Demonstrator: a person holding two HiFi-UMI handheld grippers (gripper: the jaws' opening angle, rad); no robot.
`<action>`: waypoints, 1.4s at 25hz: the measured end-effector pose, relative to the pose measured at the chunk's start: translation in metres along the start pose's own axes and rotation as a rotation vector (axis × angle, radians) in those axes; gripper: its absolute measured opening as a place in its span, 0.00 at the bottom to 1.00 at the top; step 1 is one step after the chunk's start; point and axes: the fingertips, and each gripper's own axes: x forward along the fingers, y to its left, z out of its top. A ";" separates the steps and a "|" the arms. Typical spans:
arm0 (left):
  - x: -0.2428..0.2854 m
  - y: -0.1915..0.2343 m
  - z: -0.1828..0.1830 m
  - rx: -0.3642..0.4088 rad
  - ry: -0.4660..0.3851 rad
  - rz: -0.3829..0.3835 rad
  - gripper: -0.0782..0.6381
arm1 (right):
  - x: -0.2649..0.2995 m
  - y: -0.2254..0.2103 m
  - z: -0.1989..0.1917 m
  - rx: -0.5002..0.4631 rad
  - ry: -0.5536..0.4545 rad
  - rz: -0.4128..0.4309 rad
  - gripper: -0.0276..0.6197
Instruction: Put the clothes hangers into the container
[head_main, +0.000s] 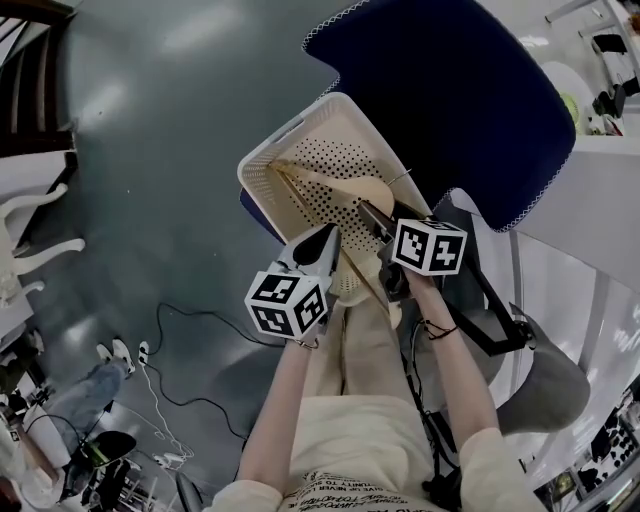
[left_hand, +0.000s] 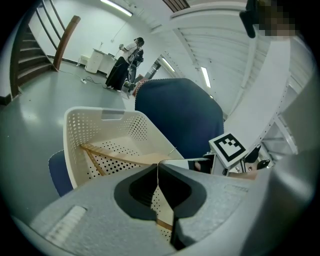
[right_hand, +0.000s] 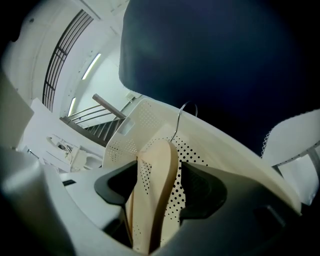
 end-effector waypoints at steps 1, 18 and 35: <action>-0.001 0.000 0.002 0.002 -0.001 0.000 0.14 | -0.001 0.001 0.001 -0.001 -0.003 -0.006 0.44; -0.049 -0.034 0.048 0.086 -0.073 -0.012 0.14 | -0.078 0.037 0.034 -0.249 -0.138 -0.134 0.12; -0.136 -0.103 0.121 0.301 -0.257 -0.054 0.14 | -0.175 0.145 0.070 -0.481 -0.281 0.057 0.05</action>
